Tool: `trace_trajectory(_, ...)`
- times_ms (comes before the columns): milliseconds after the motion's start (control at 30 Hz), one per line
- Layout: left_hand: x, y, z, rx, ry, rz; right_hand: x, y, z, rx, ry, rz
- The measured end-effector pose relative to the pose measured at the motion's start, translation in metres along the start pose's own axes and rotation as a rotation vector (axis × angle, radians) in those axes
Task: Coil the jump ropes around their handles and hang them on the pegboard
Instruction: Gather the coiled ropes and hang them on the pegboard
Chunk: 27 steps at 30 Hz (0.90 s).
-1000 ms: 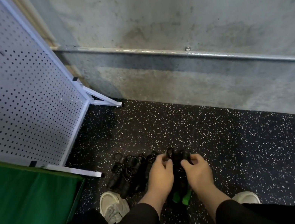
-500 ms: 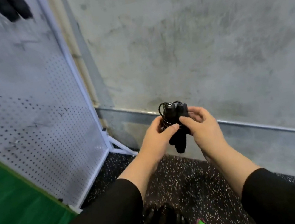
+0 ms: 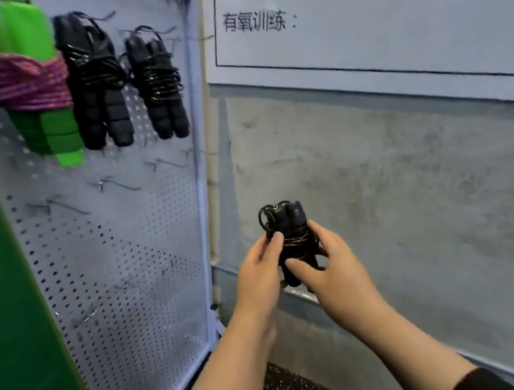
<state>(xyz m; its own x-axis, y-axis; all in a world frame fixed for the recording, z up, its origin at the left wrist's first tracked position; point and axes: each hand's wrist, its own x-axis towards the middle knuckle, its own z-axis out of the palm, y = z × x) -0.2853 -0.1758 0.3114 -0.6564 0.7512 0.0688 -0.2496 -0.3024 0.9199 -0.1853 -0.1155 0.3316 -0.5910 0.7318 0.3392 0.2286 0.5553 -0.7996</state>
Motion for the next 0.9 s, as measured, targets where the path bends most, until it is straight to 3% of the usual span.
trace_trajectory(367,0.02,0.053,-0.028,0.066,0.003,0.146,0.061,-0.041,0.039,0.063,0.054,0.015)
trace_trajectory(900,0.079,0.101,-0.039,-0.061,0.057,0.231,0.147,-0.091,0.036,0.11,0.065,-0.113)
